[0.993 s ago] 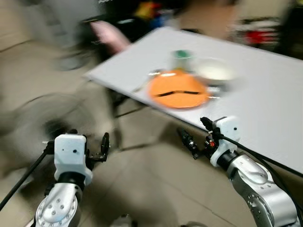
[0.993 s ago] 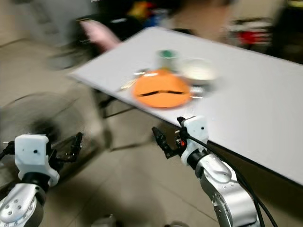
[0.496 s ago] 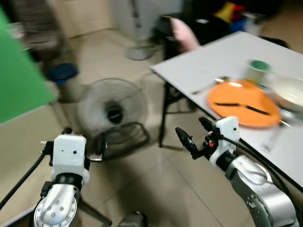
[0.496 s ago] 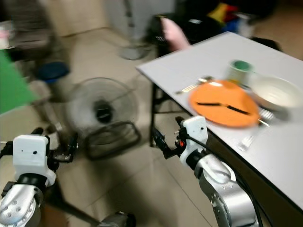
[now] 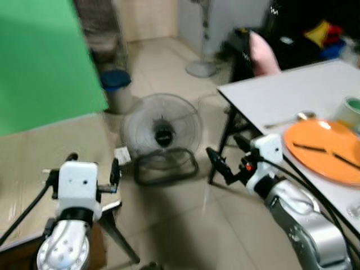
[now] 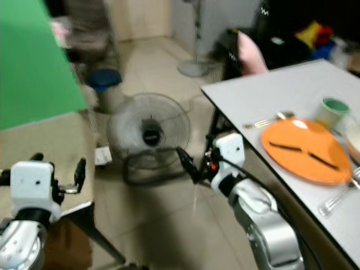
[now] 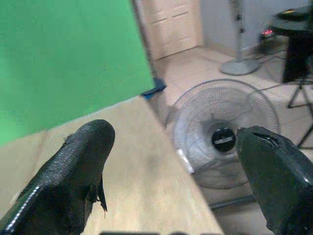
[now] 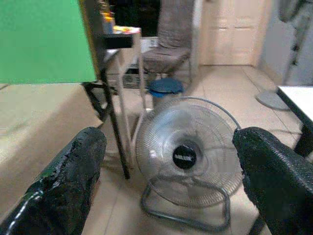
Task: Setting the table
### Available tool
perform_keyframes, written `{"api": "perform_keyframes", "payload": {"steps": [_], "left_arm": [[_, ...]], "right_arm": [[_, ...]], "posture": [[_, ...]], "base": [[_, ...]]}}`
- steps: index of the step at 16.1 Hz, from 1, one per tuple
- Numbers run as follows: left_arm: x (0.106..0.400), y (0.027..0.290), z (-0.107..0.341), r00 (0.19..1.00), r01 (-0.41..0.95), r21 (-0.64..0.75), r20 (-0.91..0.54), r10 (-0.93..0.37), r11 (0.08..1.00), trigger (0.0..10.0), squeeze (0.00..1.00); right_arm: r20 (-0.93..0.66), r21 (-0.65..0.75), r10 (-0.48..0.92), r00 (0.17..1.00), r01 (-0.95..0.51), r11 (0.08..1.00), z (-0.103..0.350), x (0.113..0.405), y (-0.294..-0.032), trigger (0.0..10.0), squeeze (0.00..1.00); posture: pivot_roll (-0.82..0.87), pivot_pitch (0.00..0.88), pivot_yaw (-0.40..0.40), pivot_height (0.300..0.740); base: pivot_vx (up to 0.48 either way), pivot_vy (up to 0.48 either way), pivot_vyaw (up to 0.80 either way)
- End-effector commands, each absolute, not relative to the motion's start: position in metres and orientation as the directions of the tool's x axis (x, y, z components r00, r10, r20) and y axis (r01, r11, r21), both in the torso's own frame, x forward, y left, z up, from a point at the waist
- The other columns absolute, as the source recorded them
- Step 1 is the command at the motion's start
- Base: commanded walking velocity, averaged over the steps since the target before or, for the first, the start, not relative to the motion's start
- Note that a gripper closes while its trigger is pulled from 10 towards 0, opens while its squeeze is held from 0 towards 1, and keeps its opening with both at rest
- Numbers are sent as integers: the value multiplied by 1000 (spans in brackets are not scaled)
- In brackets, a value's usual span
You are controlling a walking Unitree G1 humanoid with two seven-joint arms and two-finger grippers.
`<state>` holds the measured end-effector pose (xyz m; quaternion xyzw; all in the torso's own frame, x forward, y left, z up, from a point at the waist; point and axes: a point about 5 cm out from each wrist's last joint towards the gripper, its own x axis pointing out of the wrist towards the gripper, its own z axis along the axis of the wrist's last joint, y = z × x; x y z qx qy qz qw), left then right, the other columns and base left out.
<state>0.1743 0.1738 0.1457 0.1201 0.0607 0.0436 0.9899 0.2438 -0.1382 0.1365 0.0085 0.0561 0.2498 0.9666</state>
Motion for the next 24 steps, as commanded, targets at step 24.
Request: {"api": "perform_keyframes", "payload": {"steps": [24], "left_arm": [[183, 188, 185, 995, -93, 308, 7, 95, 947, 10000, 0]], "right_arm": [[-163, 82, 359, 919, -350, 933, 132, 249, -139, 10000, 1000]], "posture": [[19, 49, -4, 740]], "base": [[0, 219, 234]]}}
